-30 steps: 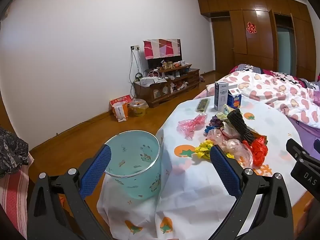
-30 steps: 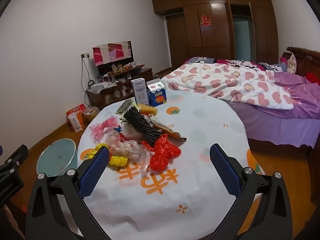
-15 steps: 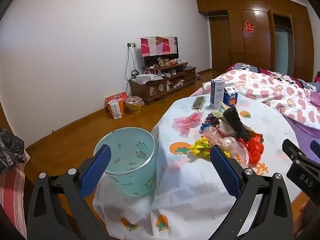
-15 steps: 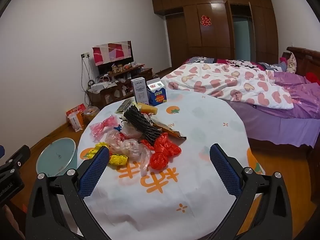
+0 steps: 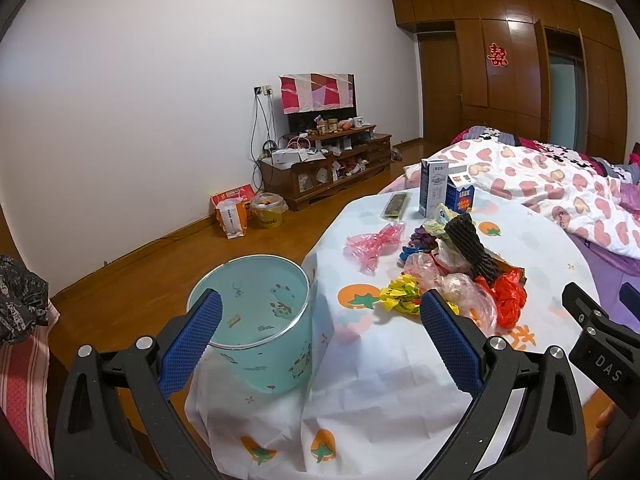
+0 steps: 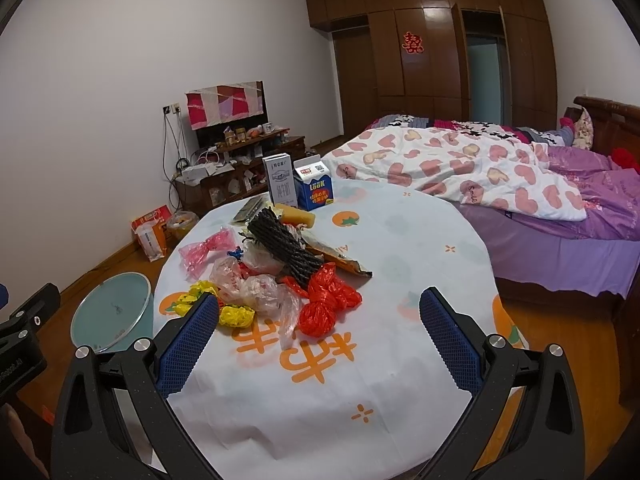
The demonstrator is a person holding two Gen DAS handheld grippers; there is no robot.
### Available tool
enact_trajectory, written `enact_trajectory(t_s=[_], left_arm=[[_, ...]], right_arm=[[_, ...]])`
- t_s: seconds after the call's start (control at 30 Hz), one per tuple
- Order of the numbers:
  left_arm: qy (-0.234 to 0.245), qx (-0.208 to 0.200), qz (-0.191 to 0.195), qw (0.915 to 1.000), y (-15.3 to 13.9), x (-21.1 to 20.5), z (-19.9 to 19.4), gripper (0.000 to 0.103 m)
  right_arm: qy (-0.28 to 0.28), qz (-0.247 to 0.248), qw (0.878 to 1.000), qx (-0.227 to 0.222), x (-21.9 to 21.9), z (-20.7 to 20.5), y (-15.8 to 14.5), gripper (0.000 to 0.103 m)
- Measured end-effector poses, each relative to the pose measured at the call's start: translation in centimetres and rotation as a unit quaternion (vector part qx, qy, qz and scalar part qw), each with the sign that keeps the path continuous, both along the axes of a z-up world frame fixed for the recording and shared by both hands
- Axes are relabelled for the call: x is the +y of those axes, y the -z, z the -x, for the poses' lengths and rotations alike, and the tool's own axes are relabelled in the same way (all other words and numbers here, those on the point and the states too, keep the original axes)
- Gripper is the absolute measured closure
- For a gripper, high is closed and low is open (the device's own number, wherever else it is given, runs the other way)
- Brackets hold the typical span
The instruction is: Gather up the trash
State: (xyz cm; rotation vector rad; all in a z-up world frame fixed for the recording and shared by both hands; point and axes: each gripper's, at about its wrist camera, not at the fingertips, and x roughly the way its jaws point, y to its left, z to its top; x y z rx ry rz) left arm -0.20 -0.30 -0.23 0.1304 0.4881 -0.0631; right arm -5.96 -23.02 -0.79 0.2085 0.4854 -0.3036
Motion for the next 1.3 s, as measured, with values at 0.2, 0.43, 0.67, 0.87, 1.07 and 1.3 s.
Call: enact_trajectory(t_s=[0.2,0.43,0.67,0.87,1.07,1.3], left_arm=[[0.0,0.001,0.001,1.0,0.03,0.03,-0.12,0.006],[-0.001,0.001,0.001,1.0,0.04,0.06,-0.14,0.006],[0.0,0.0,0.0,1.0,0.02,0.01,0.0,0.006],[-0.001,0.0,-0.001,1.0,0.02,0.0,0.02,0.006],[-0.001,0.0,-0.001,1.0,0.04,-0.03,-0.01,0.006],[0.0,0.002,-0.002,1.0,0.11,0.04,-0.06,0.006]], right_arm=[[0.0,0.001,1.0,0.0,0.03,-0.03,0.0,0.005],[0.0,0.0,1.0,0.0,0.11,0.02,0.04,0.005],[-0.001,0.0,1.0,0.0,0.14,0.01,0.11,0.005],[-0.001,0.001,1.0,0.001,0.21,0.04,0.17,0.005],[0.0,0.0,1.0,-0.001,0.13,0.05,0.13,0.005],[0.0,-0.001,1.0,0.0,0.29,0.04,0.27,0.005]])
